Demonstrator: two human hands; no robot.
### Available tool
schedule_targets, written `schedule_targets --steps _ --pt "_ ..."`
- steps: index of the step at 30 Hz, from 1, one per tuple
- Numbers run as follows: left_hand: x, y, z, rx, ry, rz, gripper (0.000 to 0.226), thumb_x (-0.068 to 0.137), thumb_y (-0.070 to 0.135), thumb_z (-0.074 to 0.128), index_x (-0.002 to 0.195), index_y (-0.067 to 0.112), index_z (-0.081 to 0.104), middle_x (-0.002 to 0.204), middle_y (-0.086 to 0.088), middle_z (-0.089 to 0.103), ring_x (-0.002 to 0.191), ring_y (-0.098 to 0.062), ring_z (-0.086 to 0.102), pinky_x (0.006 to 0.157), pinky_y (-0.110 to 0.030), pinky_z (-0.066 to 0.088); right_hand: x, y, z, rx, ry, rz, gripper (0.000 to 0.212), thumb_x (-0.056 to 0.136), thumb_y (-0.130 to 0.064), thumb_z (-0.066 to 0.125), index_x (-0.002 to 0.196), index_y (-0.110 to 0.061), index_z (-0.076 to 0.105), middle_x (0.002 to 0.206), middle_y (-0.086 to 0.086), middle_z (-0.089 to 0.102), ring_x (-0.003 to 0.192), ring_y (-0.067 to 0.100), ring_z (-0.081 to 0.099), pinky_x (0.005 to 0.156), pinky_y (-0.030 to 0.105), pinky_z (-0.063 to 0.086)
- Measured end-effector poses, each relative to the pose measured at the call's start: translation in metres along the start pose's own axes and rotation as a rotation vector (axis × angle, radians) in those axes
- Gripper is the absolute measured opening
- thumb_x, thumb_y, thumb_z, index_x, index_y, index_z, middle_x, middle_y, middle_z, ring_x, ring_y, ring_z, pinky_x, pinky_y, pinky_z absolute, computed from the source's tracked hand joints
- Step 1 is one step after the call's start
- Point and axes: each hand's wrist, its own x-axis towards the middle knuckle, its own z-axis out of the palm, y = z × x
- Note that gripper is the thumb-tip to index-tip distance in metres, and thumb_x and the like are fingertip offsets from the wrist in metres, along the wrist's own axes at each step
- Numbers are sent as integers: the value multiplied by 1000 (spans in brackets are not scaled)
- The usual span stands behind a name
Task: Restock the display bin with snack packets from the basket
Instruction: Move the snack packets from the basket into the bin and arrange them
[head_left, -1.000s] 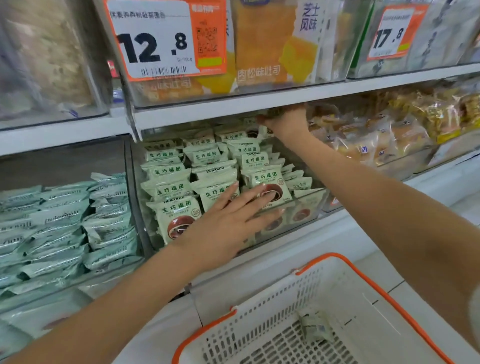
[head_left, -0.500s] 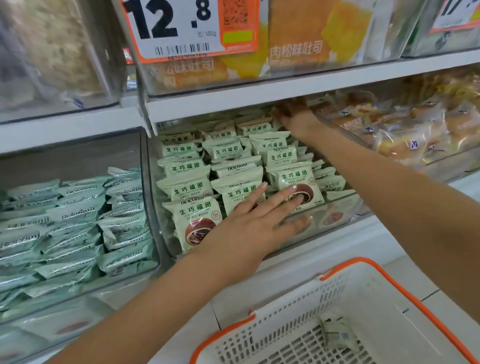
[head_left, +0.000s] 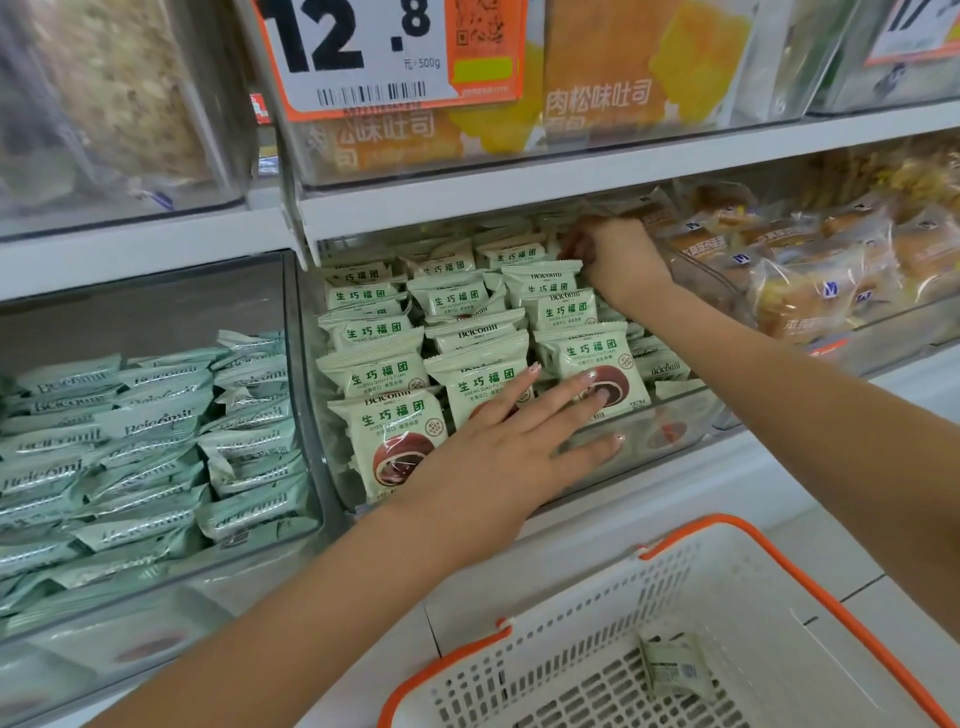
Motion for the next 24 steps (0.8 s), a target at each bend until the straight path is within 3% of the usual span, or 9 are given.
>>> schedule_targets --steps 4,8,12,14,16,18,20,22,24 --pt "0 -1 1 14 -28 -7 87 80 -2 61 150 27 18 159 -7 6 144 -18 -14 113 -43 -13 1 0 4 32 -90 15 44 78 14 54 111 -14 65 111 11 67 101 27 63 89 38 53" --pt "0 -2 4 110 -3 13 85 80 2 63 149 27 21 159 -7 11 144 -18 -11 115 -45 -8 -15 -4 -16 125 -110 93 42 85 14 47 111 -12 67 109 3 66 99 17 61 88 23 48" --pt "-1 5 -3 212 112 98 70 70 10 72 136 19 50 148 -12 40 142 -26 25 115 -49 14 -75 -16 -56 160 178 36 34 89 9 42 105 -7 67 105 7 67 95 18 61 85 22 45" --pt "-3 17 -7 255 185 149 56 75 12 65 130 14 56 143 -14 45 138 -29 29 115 -48 16 -121 -20 -72 233 378 41 30 85 7 41 97 -6 66 95 6 66 89 17 58 78 23 44" --pt "-9 31 -7 294 233 211 42 83 12 57 125 11 59 139 -15 50 135 -30 37 114 -48 20 -176 -24 -79 314 543 118 27 82 4 40 91 -8 62 88 0 60 81 12 52 69 21 39" --pt "-18 45 4 274 252 262 33 87 9 52 118 9 63 133 -15 55 129 -31 46 113 -47 23 -233 -24 -68 384 590 267 28 82 3 39 89 -16 59 87 -2 57 78 13 51 66 22 38" --pt "-29 60 22 232 226 300 27 86 8 53 109 9 67 123 -14 62 121 -30 53 111 -45 27 -286 -20 -39 425 439 421 30 82 5 40 88 -19 56 88 -5 57 80 16 53 68 28 39" --pt "-42 82 48 180 117 326 19 78 9 66 96 11 69 106 -9 68 106 -27 59 102 -42 38 -336 -16 -1 391 117 504 31 83 9 43 89 -19 56 91 -2 59 79 16 52 69 28 38" --pt "-52 109 65 65 -80 281 16 70 9 74 85 13 67 85 -4 66 86 -23 60 82 -36 48 -383 -14 32 286 -268 539 30 87 5 44 96 -20 57 102 4 59 77 18 53 67 26 39"
